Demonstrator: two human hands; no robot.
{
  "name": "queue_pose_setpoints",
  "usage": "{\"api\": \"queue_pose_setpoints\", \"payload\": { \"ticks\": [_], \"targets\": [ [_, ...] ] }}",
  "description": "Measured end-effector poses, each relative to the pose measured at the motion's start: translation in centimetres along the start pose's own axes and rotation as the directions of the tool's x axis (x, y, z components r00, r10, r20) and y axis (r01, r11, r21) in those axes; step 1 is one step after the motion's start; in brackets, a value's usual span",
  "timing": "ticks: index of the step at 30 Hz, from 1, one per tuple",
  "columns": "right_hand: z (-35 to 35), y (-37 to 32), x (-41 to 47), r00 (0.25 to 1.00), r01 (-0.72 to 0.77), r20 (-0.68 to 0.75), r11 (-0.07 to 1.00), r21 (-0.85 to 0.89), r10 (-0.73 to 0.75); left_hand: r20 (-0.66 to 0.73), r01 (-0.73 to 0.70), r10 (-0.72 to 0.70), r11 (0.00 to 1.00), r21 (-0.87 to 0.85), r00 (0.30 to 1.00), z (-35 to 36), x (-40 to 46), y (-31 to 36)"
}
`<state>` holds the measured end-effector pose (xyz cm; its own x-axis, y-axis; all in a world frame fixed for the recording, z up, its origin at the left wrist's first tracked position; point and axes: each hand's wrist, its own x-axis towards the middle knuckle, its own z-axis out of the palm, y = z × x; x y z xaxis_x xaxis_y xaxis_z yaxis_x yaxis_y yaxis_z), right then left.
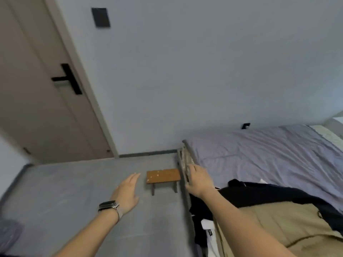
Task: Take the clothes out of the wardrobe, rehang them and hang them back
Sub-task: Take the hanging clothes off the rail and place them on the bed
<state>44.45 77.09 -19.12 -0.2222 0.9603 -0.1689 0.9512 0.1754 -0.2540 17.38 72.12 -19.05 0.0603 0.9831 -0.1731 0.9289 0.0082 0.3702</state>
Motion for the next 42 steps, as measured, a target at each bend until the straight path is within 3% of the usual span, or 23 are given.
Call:
{"api": "queue_pose_setpoints", "payload": {
  "ticks": [3,7,11,15,19,22,25,28,33,37,39,42],
  "targets": [
    [3.0,-13.1,0.6,0.963,0.26,0.067,0.965,-0.012,-0.259,-0.065,0.208,-0.214,0.974,-0.089,0.975,-2.6,-9.3,-10.1],
    [8.6,-28.2,-3.0,0.809,0.543,0.243,0.839,0.036,-0.535,-0.04,0.443,-0.466,0.861,-0.25,0.884,-2.3,-22.3,-18.5],
    [12.9,-37.7,-7.2,0.578,0.748,0.399,0.658,0.091,-0.712,-0.016,0.625,-0.671,0.698,-0.349,0.741,-1.0,-31.1,-22.8],
    [15.2,-43.9,-9.7,0.44,0.817,0.457,0.555,0.154,-0.773,-0.007,0.735,-0.825,0.506,-0.452,0.564,0.0,-36.9,-25.6],
    [16.6,-51.1,-10.9,0.259,0.886,0.506,0.411,0.215,-0.823,-0.014,0.772,-0.925,0.326,-0.546,0.38,-1.1,-40.6,-27.6],
    [16.8,-55.4,-12.2,0.197,0.879,0.444,0.358,0.315,-0.874,-0.051,0.681,-0.961,0.229,-0.695,0.271,-2.0,-42.9,-28.4],
    [18.6,-60.9,-15.4,0.105,0.84,0.418,0.306,0.448,-0.902,-0.078,0.597,-0.992,0.124,-0.793,0.103,-2.7,-46.5,-29.6],
    [21.4,-66.6,-18.5,0.013,0.844,0.392,0.22,0.489,-0.92,-0.091,0.558,-0.996,0.079,-0.826,0.006,-3.6,-51.0,-32.4],
    [23.5,-76.9,-21.2,-0.003,0.88,0.389,0.183,0.439,-0.921,-0.169,0.562,-0.985,0.121,-0.818,-0.035,-8.6,-57.7,-40.3],
    [21.7,-84.9,-21.5,-0.003,0.892,0.266,0.118,0.436,-0.964,-0.245,0.536,-0.97,0.209,-0.818,0.006,-13.6,-59.9,-46.5],
    [20.5,-87.8,-21.2,0.065,0.84,0.133,0.127,0.528,-0.989,-0.284,0.514,-0.959,0.244,-0.822,0.0,-15.5,-60.1,-49.1],
    [19.6,-90.1,-19.7,0.31,0.627,0.024,0.223,0.746,-0.951,-0.307,0.449,-0.952,0.271,-0.852,-0.009,-16.7,-59.5,-52.3]
  ]
}}
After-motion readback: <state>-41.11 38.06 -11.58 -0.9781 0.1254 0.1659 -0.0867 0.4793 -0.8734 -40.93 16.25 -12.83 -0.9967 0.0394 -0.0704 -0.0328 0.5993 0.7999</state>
